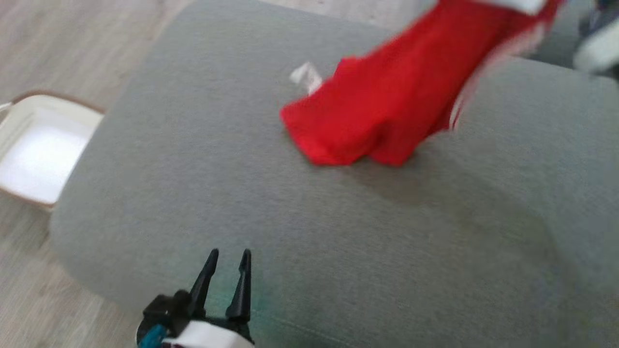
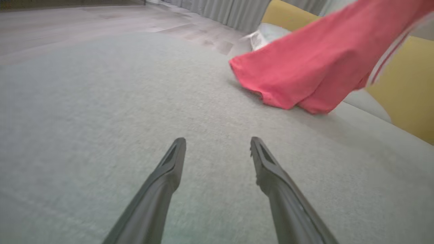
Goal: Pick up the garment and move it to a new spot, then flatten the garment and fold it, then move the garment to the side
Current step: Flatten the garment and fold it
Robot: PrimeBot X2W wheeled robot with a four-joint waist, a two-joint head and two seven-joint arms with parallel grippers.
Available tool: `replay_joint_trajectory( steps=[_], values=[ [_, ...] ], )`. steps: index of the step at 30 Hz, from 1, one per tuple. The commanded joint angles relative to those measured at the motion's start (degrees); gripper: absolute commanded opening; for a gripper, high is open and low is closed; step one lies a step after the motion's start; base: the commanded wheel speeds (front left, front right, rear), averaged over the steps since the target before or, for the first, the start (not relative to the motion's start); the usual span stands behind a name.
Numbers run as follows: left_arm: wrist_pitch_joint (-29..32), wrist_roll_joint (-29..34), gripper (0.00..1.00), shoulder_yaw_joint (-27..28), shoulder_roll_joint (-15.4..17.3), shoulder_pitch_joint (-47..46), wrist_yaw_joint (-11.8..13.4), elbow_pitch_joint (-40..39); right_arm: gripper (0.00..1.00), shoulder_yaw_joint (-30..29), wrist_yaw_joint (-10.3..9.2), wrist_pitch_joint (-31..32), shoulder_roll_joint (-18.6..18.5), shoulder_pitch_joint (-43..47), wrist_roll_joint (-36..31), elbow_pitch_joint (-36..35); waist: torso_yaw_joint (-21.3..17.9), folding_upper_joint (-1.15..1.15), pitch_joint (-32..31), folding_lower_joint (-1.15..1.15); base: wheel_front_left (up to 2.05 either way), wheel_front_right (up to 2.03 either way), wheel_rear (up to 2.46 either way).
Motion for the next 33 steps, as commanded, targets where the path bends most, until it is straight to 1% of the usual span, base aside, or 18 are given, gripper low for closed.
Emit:
replay_joint_trajectory(
  steps=[1,3,4,6,7,8,9,10,13,18,19,22,24,28,33],
  values=[
    [-0.3,0.7,1.00,1.3,0.0,-3.1,0.1,-2.0,0.00,-1.2,-0.04,-0.3,-1.5,3.1,2.0,-2.3,-4.3,0.00,1.2,0.00,0.00,0.00,0.00],
    [-0.3,1.0,1.00,0.7,0.0,-4.0,0.1,-2.1,0.00,-1.7,-0.04,-0.3,-2.9,8.7,4.2,-3.4,-6.4,0.00,1.5,0.00,0.00,0.00,0.00],
    [-0.3,1.2,1.00,0.7,0.0,-4.5,0.1,-2.2,0.00,-2.8,-0.04,-0.3,-4.1,13.9,6.5,-4.2,-8.6,0.00,1.7,0.00,0.00,0.00,0.00],
    [-0.3,1.6,1.00,0.9,0.0,-4.7,0.1,-2.0,0.00,-3.4,-0.04,-0.3,-4.5,19.1,8.5,-4.4,-10.7,0.00,1.7,0.00,0.00,0.00,0.00],
    [-0.3,1.8,1.00,0.9,0.0,-4.7,0.1,-1.9,0.07,-3.8,-0.04,-0.3,-4.5,21.5,9.8,-3.8,-11.6,0.00,1.6,0.00,0.00,0.00,0.00],
    [-0.3,2.0,1.00,1.0,0.0,-4.6,0.1,-1.8,0.34,-4.0,-0.04,-0.3,-4.4,23.8,11.3,-2.8,-12.4,0.00,1.6,0.00,0.00,0.00,0.00],
    [-0.3,2.0,1.00,1.1,0.0,-4.6,0.1,-1.7,1.00,-4.2,-0.04,-0.3,-4.3,25.7,12.7,-1.3,-13.1,0.00,1.5,0.00,0.00,0.00,0.00],
    [-0.3,2.1,1.00,1.1,0.0,-4.5,0.1,-1.5,1.00,-4.9,-0.04,-0.3,-3.9,27.2,13.8,0.4,-13.7,0.00,1.5,0.00,0.00,0.00,0.00],
    [-0.3,2.2,1.00,1.4,0.0,-4.3,0.1,-1.4,1.00,-8.0,-0.04,-0.3,-2.2,30.0,14.9,2.8,-15.3,0.00,1.5,0.00,0.00,0.00,0.00],
    [-0.3,2.2,1.00,1.8,0.0,-4.4,0.1,-1.4,1.00,-13.1,-0.04,-0.3,2.4,33.4,12.8,1.7,-16.6,0.00,2.0,0.00,0.00,0.00,0.00],
    [-0.3,2.2,1.00,1.8,0.0,-4.4,0.1,-1.4,1.00,-13.1,-0.04,-0.3,2.4,33.4,12.8,1.7,-16.6,0.00,2.0,0.00,0.00,0.00,0.00],
    [-0.3,2.1,1.00,1.6,0.0,-4.7,0.1,-1.4,1.00,-14.0,-0.04,-0.3,5.7,35.6,11.2,0.1,-16.7,0.00,2.4,0.00,0.00,0.00,0.00],
    [-0.3,2.0,1.00,1.4,0.0,-4.9,0.1,-1.5,1.00,-13.2,-0.04,-0.3,7.5,36.9,10.8,0.0,-16.6,0.00,2.6,0.00,0.00,0.00,0.00],
    [-0.3,1.8,1.00,1.1,0.0,-5.0,0.1,-1.5,1.00,-13.0,-0.04,-0.3,10.3,38.0,12.0,3.6,-16.4,0.00,3.0,0.00,0.00,0.00,0.00],
    [-0.3,2.0,1.00,1.2,0.0,-5.1,0.1,-1.5,1.00,-14.0,-0.04,-0.3,11.8,36.5,12.2,6.5,-15.9,0.00,3.9,0.00,0.00,0.00,0.00]
  ],
)
